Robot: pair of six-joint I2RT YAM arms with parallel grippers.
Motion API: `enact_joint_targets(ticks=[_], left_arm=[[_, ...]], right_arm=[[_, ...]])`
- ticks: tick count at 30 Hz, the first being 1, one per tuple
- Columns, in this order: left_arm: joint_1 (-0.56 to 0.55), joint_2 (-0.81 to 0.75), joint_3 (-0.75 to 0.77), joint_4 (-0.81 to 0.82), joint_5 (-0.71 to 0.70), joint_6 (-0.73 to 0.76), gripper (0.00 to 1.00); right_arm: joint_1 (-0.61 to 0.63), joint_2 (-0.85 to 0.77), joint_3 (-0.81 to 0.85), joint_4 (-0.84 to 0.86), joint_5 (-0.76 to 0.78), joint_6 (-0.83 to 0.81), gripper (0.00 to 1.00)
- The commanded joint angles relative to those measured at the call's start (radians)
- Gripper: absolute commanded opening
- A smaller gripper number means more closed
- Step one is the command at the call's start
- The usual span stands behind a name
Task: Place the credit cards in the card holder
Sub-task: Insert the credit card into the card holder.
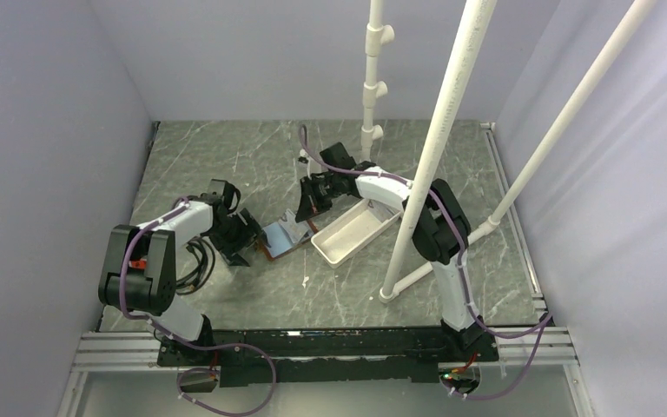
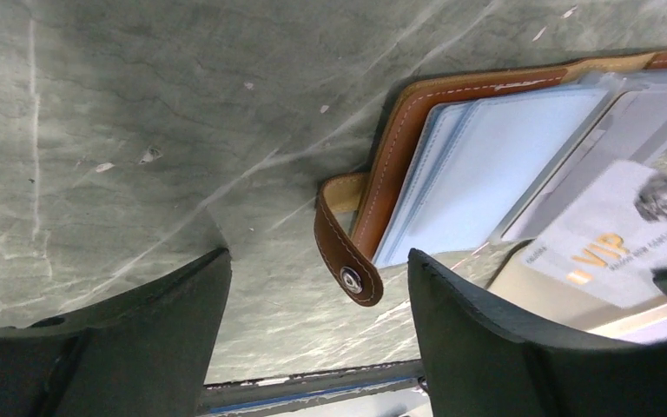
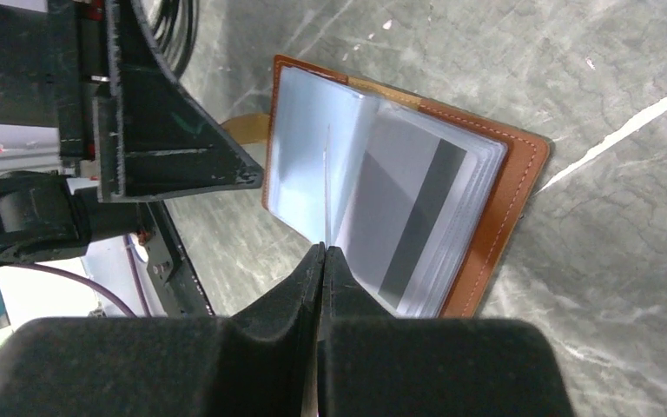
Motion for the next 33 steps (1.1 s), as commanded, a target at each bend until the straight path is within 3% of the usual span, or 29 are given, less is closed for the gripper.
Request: enact_joint_targets(ticks=[1,6,20,33], left_arm=[[-0.027,0.055,-0.04,0.151,-0.062,-0.01,0.78],[-0.027,0.091,-0.05,0.161,-0.067,-0.01,0.64],[-0.027,0.078,-0.07,0.167,-0.057,-0.007,0.57],[-0.027,0.106,-0.057,0.167,-0.07,0.02,0.45]], right_arm=[[0.011,0.042,0.055,0.003,-0.036,-0.033,0.0],[0.0,0.068,0.05,0.005,-0.035,-0.014,0.0],[-0.008,0.119,0.088,-0.061,-0.007,0.012,0.0],[-0.005,0.156,0.088,0.062,-0.1,0.075,0.0]])
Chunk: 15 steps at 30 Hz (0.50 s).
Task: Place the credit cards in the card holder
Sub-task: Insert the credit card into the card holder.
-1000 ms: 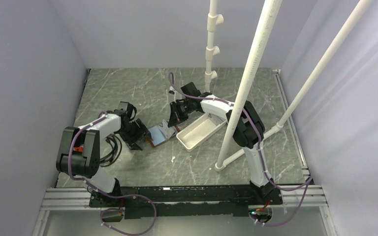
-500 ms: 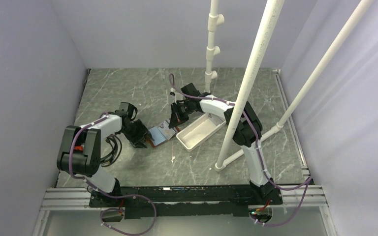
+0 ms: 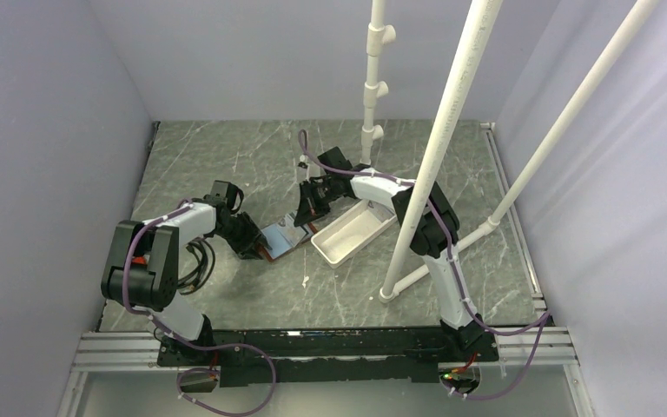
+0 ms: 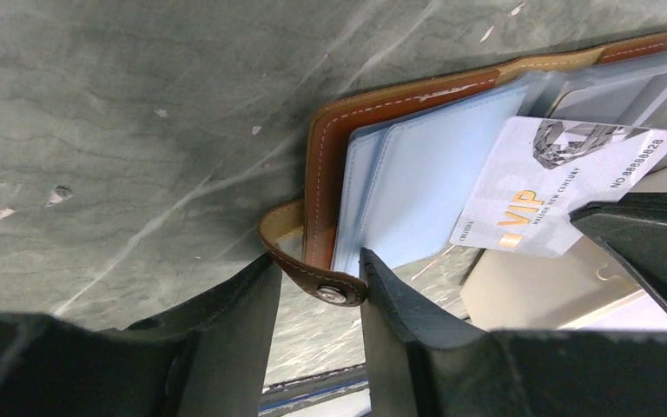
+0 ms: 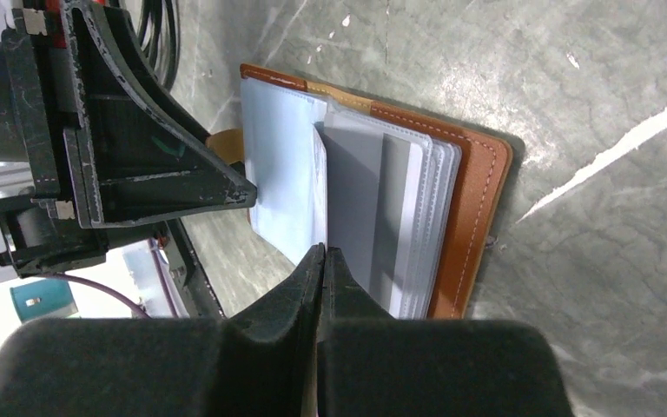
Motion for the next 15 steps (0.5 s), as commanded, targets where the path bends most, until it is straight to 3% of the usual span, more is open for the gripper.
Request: enact_joint_targets(ticks=[1,15], left_arm=[[-0.008,0.075,-0.029,0.059,-0.132,0.045,0.44],[-0.008,0.082,-0.024,0.06,-0.125,0.055,0.41]], right_arm=[[0.006,0.028,0.026,0.078,-0.042,0.017,0.0],[0.007,0.036,-0.027,0.206,-0.068,0.051,0.0]])
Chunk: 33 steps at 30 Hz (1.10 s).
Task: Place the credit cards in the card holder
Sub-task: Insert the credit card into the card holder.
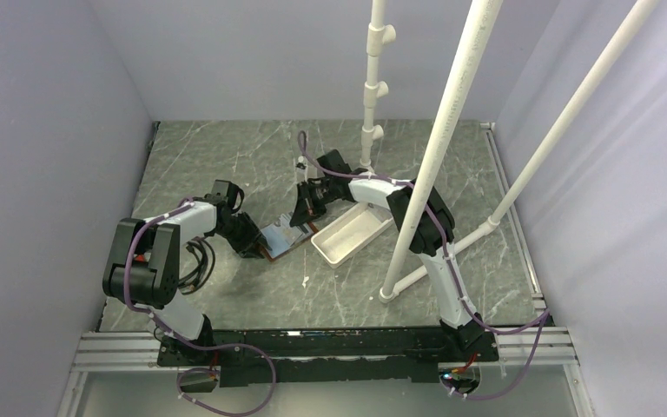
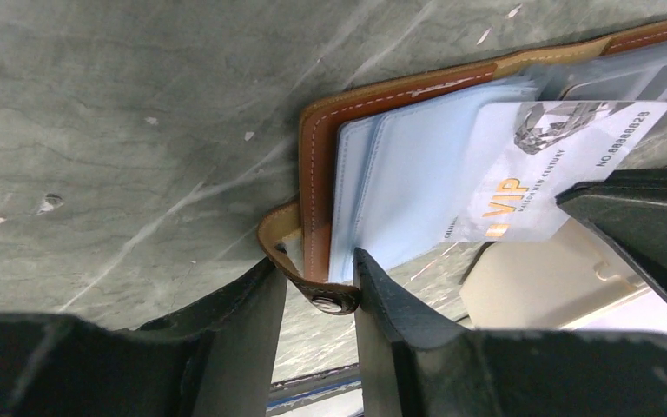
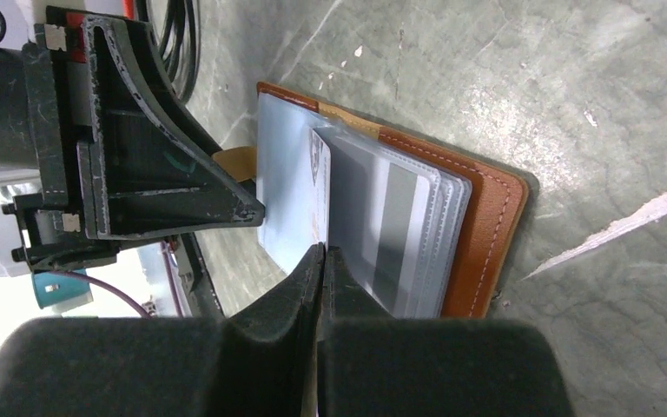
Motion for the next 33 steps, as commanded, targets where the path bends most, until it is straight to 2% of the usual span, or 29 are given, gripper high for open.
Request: enact_joint_targets(ticks=[1,13,18,23,26,30,33], left_arm=[[-0.008,0.063,-0.037,0.068,-0.13,0.045,0.41],[-0.008,0.051,-0.035,0.076,-0.116,0.04,0.4],[-0.008,0.04,-0.034,0.075,-0.102,0.039,0.4],[-0.003,0.005,-0.056,0.078,-0.084,0.043,0.41],[0.023,-0.041,-0.086,0.096,-0.05,0.042,0.46],[0.051,-0.102,-0.11,0.087,-0.037,0.049,0.53],[0.066,-0.123,-0.122,0.073,-0.045,0.055,0.51]], right_arm=[[0.007,-0.017,-0.038,0.102,0.006,0.007,0.0],[0.032,-0.045,-0.09,0.124,0.026,0.032,0.01],[0.033,-0.1,-0.128,0.104,0.111,-0.003,0.18],[0.019,-0.129,-0.086,-0.005,0.178,-0.068,0.33],[0.015,-0.142,-0.072,-0.035,0.196,-0.073,0.39],[0.015,-0.128,-0.058,-0.056,0.195,-0.082,0.4],[0.016,-0.11,-0.054,-0.048,0.185,-0.076,0.33]])
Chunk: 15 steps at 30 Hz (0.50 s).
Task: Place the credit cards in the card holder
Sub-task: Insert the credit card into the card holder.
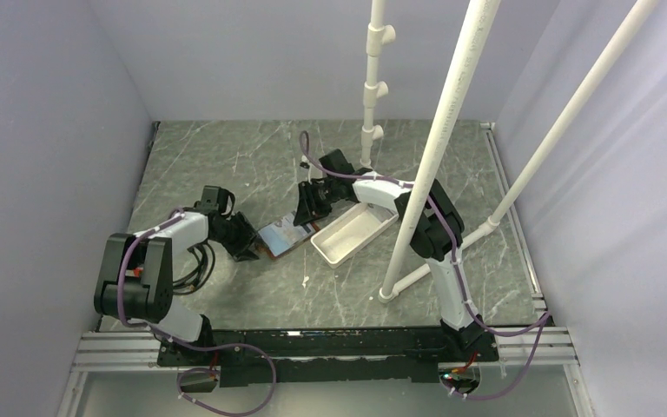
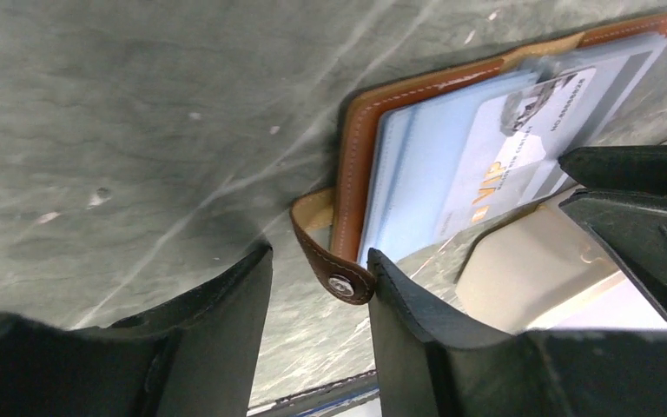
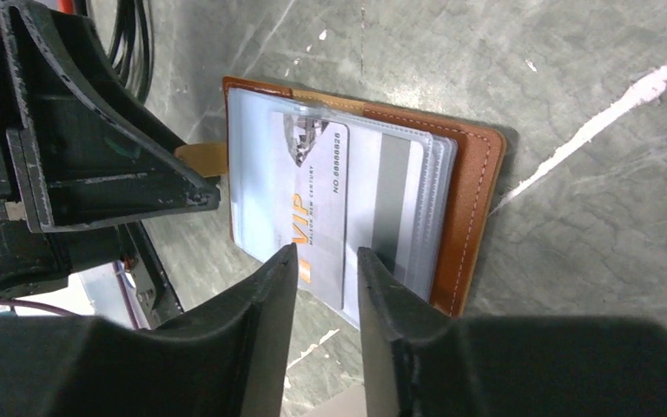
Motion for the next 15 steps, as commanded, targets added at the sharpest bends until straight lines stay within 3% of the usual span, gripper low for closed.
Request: enact_joint_targets(ticks=[1,8,15], left_arm=[[0.027,-0.03,-0.037,-0.019,-0.074,0.042,0.5],[0.029,0.041,-0.049,0.031,-0.063,0.043,0.31],[0.013,0.1,-0.034,0.088,-0.018,0.024,0.26]], right_arm=[[0.008,-0.007,0.028,-0.023,0.033,-0.029,0.3],[0.028,0.021,0.035,-0.018,0.041,-0.029,0.23],[0.064,0.049,0.043,0.003,0.039,-0.015,0.23]])
